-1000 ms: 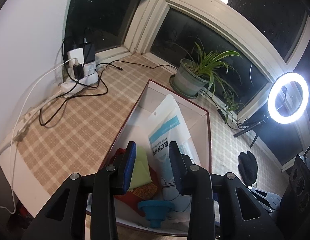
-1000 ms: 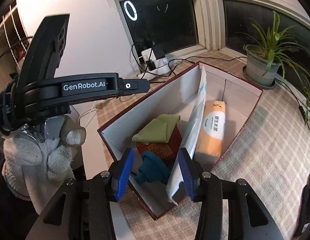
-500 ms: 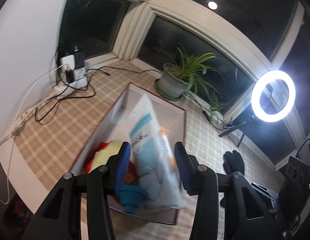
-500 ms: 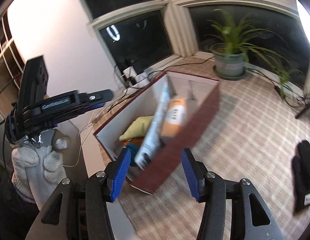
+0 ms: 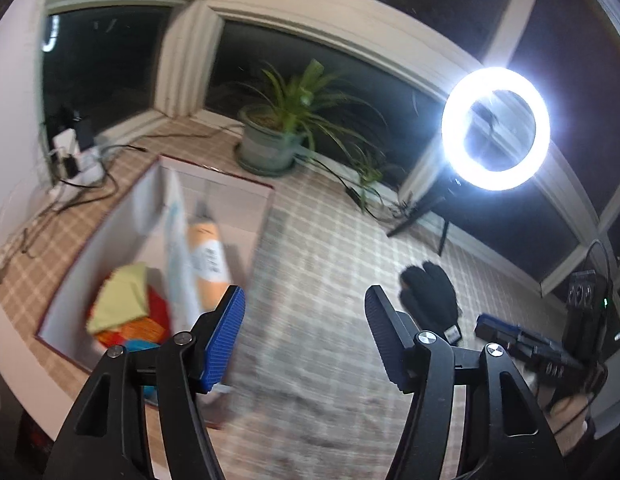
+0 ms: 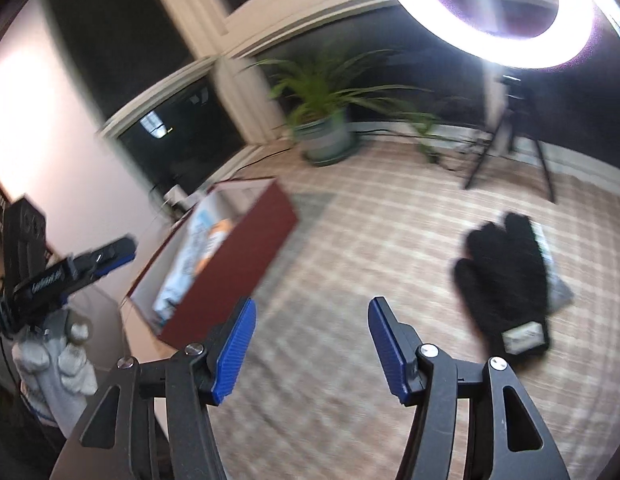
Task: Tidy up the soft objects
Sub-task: 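Move both grippers toward the black fuzzy glove on the table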
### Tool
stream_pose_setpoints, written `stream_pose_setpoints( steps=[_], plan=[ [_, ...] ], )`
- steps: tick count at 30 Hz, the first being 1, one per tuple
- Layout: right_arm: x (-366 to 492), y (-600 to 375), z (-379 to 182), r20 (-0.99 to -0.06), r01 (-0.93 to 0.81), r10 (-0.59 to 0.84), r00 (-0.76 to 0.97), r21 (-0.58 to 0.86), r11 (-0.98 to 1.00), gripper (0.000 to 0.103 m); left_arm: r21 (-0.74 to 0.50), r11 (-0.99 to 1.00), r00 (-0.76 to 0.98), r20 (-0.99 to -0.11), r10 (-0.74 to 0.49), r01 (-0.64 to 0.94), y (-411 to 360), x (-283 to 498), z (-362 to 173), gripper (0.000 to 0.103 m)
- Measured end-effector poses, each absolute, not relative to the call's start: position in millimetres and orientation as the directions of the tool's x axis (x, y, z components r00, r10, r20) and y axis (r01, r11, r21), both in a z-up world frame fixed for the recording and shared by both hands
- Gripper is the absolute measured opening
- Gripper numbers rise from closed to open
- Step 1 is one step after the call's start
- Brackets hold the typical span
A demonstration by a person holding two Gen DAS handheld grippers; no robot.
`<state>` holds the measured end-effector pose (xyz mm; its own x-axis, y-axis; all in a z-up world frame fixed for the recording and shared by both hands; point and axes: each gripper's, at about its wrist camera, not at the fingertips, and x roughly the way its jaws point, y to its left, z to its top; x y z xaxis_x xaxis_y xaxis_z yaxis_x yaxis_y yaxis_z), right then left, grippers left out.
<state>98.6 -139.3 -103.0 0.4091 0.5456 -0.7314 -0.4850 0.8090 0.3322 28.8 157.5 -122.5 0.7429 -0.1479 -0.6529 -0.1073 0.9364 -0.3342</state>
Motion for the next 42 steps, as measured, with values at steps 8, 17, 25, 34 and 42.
stream_pose_setpoints(
  steps=[8, 17, 25, 34, 42],
  plan=[
    [135, -227, -119, -0.738, -0.358, 0.502, 0.451, 0.365, 0.859, 0.055, -0.330, 0.942, 0.697, -0.689, -0.197, -0.061, 107, 55, -138, 0.062],
    [176, -274, -161, -0.773, -0.295, 0.506, 0.382, 0.417, 0.860, 0.055, -0.332, 0.943, 0.657, -0.718, -0.230, -0.033, 67, 86, -151, 0.062],
    [210, -292, -194, -0.767, -0.255, 0.546, 0.337, 0.484, 0.837, 0.055, -0.318, 0.948, 0.626, -0.745, -0.230, -0.030, 52, 107, -162, 0.062],
    [236, -287, -213, -0.785, -0.269, 0.537, 0.309, 0.469, 0.841, 0.055, -0.312, 0.950, 0.597, -0.768, -0.232, -0.033, 43, 116, -174, 0.062],
    [243, -276, -223, -0.791, -0.290, 0.555, 0.256, 0.485, 0.825, 0.055, -0.320, 0.946, 0.592, -0.771, -0.236, -0.040, 45, 120, -177, 0.062]
  ],
)
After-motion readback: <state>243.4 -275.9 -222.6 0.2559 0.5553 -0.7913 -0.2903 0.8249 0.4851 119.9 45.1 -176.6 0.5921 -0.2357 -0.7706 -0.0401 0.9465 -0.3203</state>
